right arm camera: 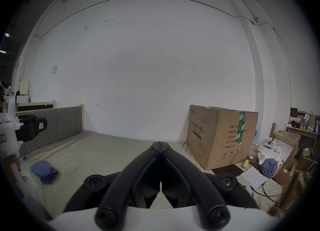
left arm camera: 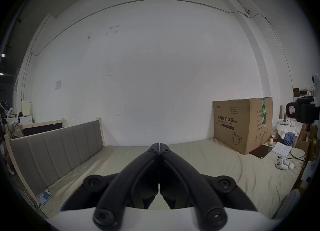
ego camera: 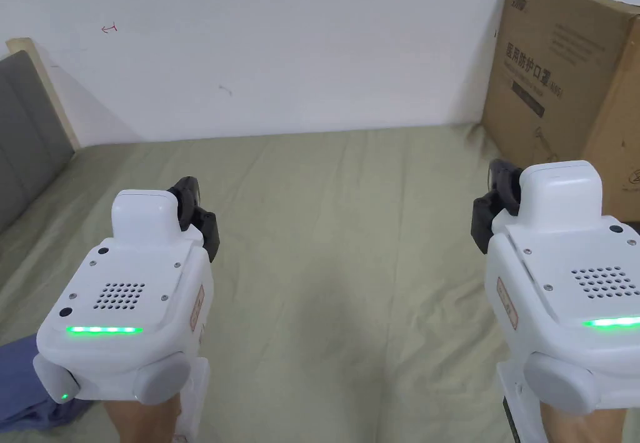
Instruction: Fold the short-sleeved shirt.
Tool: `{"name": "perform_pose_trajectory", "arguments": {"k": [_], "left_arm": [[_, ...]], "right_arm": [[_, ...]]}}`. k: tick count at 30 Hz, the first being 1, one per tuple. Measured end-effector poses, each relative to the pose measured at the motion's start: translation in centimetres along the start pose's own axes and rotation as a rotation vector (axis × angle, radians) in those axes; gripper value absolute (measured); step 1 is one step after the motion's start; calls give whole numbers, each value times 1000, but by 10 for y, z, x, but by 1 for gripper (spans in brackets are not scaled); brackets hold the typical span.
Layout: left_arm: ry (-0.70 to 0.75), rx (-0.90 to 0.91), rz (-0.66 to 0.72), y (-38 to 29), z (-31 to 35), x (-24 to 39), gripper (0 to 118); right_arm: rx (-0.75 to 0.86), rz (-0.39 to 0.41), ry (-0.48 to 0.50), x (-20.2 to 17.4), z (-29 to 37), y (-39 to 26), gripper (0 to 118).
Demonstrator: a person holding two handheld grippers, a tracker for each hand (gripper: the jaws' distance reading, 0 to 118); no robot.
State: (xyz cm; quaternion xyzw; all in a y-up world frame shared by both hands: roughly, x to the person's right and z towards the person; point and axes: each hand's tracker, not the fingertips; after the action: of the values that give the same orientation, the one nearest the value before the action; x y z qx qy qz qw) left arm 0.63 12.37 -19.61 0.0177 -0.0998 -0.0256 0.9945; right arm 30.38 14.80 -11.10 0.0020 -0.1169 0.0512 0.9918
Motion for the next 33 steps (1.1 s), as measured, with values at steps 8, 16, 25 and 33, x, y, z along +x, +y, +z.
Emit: {"name": "perform_pose_trajectory", "arguments": {"k": [8, 16, 25, 33], "left_arm": [[6, -1, -11, 0, 0, -1, 0], [3, -5, -10, 0, 0, 0, 0], [11, -9, -11, 0, 0, -3, 0], [15, -4, 0, 2, 1, -7, 0]], "right_arm": [[1, 0, 2, 0, 0, 0, 0], [-2, -1, -1, 0, 1, 0, 0], [1, -2, 0, 0, 2, 1, 0], [5, 1, 0, 0, 3, 2, 0]]}}
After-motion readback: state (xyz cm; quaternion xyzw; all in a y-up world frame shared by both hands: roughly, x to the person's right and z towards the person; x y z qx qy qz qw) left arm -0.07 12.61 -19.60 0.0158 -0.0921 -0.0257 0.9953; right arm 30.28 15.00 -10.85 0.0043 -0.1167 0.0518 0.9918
